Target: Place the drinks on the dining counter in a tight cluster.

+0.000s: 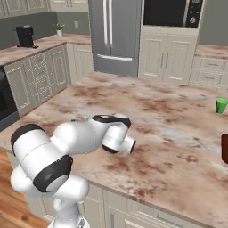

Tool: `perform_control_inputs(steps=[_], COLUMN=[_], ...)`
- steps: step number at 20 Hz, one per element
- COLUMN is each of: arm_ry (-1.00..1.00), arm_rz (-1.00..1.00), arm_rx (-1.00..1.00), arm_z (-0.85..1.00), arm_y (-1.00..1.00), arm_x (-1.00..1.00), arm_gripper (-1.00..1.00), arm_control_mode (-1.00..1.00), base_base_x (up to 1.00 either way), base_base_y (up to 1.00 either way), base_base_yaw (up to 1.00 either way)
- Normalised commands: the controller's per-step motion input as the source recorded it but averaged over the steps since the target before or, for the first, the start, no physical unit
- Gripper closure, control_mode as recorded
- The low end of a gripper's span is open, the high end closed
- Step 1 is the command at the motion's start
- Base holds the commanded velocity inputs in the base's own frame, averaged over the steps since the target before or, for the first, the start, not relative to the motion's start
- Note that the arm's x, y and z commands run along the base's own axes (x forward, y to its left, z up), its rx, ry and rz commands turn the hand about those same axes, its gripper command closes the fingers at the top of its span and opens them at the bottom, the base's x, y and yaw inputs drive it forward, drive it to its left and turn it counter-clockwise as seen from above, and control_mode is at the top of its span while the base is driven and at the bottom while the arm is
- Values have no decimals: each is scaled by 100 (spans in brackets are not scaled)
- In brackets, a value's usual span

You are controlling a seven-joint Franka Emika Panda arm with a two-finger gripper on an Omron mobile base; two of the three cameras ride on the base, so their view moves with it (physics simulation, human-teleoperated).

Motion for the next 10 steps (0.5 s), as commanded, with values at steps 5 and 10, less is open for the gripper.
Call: perform_control_inputs(steps=[5, 10], arm_ry=[10, 3], arm_rz=[0, 0], arm_rx=[0, -1], arm_z=[15, 20], arm_y=[0, -1], arm_x=[-43, -37], arm_gripper=[-100, -100], arm_control_mode=[-100, -100], base_base_x=[0, 0], base_base_y=[0, 0], base_base_yaw=[0, 0])
